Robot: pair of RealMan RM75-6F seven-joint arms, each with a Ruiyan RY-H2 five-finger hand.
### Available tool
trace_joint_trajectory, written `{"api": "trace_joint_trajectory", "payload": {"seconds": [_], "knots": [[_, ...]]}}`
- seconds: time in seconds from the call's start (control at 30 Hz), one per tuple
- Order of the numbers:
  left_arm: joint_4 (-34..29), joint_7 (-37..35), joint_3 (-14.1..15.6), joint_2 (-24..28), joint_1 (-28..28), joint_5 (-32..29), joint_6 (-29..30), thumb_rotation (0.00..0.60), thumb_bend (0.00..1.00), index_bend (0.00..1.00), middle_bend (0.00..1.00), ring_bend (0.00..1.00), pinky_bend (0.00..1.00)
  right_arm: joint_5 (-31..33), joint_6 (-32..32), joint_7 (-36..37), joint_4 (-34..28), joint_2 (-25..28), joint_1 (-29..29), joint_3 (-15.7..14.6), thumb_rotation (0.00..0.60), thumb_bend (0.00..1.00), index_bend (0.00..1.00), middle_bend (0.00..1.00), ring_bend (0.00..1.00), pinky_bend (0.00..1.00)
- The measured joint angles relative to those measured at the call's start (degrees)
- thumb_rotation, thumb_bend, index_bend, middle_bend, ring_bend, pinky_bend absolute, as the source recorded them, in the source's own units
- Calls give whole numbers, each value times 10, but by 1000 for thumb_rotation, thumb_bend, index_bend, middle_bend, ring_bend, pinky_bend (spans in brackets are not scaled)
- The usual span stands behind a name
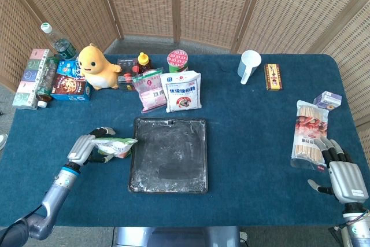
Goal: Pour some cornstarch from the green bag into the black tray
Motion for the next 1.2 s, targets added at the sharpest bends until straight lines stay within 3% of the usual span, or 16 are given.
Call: {"api": "trace_joint_trajectory", "payload": {"seconds": [0.17,0.53,0.77,0.97,1.2], "knots": [[21,6,-8,-20,1,-8,20,600,377,586,523,477,549,-1,-1,2,0,0,0,-1,600,0,4,5,19,111],[37,11,-3,-28,3,1,46,600,385,596,533,483,550,1,-3,0,0,-1,1,-2,600,0,4,5,19,112],[-5,29,14,9,5,39,85,600,386,600,535,483,550,5,-5,2,0,-1,2,-1,600,0,4,6,19,112],[-85,93,19,57,5,58,112,600,373,600,536,483,548,4,-3,3,-1,1,0,-1,600,0,4,6,19,112],[-132,230,1,94,-11,63,115,600,362,600,536,484,548,7,-1,13,1,5,-1,0,600,0,4,5,19,112]]}}
